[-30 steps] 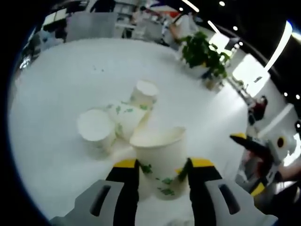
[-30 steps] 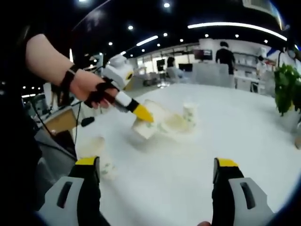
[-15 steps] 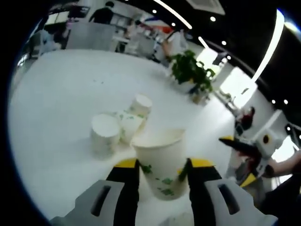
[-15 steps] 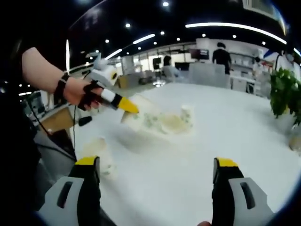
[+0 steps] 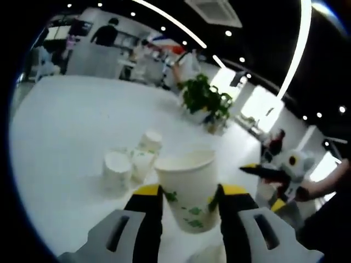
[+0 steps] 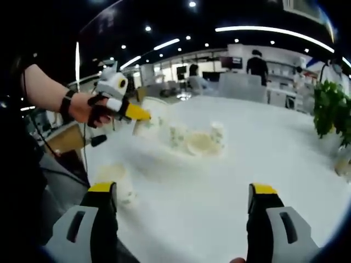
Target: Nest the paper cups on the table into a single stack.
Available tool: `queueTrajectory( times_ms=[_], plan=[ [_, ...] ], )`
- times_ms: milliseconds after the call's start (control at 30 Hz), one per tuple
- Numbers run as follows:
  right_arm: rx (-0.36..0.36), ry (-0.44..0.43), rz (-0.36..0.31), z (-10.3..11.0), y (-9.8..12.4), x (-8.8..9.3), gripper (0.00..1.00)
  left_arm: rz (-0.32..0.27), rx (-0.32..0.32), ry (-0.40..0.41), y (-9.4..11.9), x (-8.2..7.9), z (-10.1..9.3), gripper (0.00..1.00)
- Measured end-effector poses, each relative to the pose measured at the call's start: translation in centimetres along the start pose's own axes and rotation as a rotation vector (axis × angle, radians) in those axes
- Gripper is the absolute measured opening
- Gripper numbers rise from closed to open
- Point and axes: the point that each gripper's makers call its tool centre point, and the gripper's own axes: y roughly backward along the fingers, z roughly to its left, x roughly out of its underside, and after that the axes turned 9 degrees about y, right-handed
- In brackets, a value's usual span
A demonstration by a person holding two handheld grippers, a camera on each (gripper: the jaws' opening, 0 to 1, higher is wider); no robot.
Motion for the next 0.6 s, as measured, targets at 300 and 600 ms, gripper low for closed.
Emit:
queueTrajectory(
  times_ms=[300,600],
  plan=[
    [-0.018,0.005,0.007,0.3,0.1,0.1,0.97,-0.116,0.120,-0.044,1.2,-2.4,-2.7,0.38],
    [-0.033,-0.006,0.008,0.7,0.1,0.4,0.97,-0.096,0.180,-0.173,1.8,-1.3,-4.7,0.38]
  ],
)
